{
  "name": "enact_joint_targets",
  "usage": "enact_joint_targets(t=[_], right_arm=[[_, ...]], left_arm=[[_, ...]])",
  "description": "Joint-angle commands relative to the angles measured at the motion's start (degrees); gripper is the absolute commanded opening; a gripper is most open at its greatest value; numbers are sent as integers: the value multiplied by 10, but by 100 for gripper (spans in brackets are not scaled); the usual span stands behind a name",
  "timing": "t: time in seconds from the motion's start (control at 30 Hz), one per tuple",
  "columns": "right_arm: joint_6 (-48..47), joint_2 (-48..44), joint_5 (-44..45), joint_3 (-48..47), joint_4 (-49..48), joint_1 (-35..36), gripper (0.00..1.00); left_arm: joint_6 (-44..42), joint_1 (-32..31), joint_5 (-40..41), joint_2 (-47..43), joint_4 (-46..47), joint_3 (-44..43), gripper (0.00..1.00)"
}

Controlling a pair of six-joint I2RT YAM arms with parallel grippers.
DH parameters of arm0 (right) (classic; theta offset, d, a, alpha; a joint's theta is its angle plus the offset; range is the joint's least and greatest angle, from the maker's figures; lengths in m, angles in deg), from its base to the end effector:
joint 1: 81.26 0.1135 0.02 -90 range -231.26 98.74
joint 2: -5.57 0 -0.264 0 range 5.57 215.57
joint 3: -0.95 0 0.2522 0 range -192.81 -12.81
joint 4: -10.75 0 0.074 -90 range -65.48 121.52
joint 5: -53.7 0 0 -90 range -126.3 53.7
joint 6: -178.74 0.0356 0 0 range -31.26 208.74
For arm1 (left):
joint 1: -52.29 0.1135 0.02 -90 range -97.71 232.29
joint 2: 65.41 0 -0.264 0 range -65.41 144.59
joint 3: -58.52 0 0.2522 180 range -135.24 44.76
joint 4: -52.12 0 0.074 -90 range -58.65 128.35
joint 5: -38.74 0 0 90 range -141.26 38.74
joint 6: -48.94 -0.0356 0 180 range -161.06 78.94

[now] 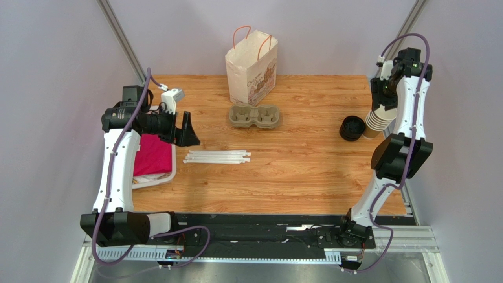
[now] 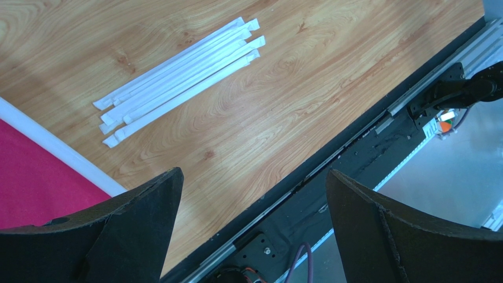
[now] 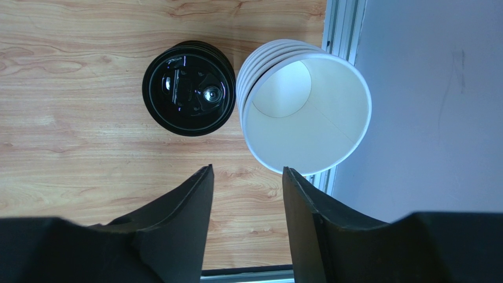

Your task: Pack the takeout coffee

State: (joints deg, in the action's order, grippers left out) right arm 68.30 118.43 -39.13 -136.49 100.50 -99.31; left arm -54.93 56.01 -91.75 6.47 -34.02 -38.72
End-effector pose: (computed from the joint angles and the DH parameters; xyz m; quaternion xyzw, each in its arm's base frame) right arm 0.3789 -0.1216 0.3622 -0.0257 0.9760 -0.0481 0.2109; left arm 0.2162 -0.0091 0.3842 0.1673 0.8966 -0.2947 0.2851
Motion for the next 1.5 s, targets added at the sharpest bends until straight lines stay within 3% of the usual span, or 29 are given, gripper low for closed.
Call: enact_joint_targets(t=[0.0,0.73,0.83,1.03,1.47], right_arm=[[-21,16,27,-8,-16,4,48],[-41,45,26,-16,-13,4,30],[-41,47,21,-16,-9,4,24],[-45,41,24,-13,-8,4,0],[-54,31,25,-17,-4,4,0]], left_arm=[[-17,-6,-16,-5,-10,-24,99],[-5,-21,-13,-2,-17,-50,99],[-5,-21,-8,-2,-19,-50,99],[-5,-21,-7,1,-16,-52,99],[-3,-21,-8,5,-12,-53,99]])
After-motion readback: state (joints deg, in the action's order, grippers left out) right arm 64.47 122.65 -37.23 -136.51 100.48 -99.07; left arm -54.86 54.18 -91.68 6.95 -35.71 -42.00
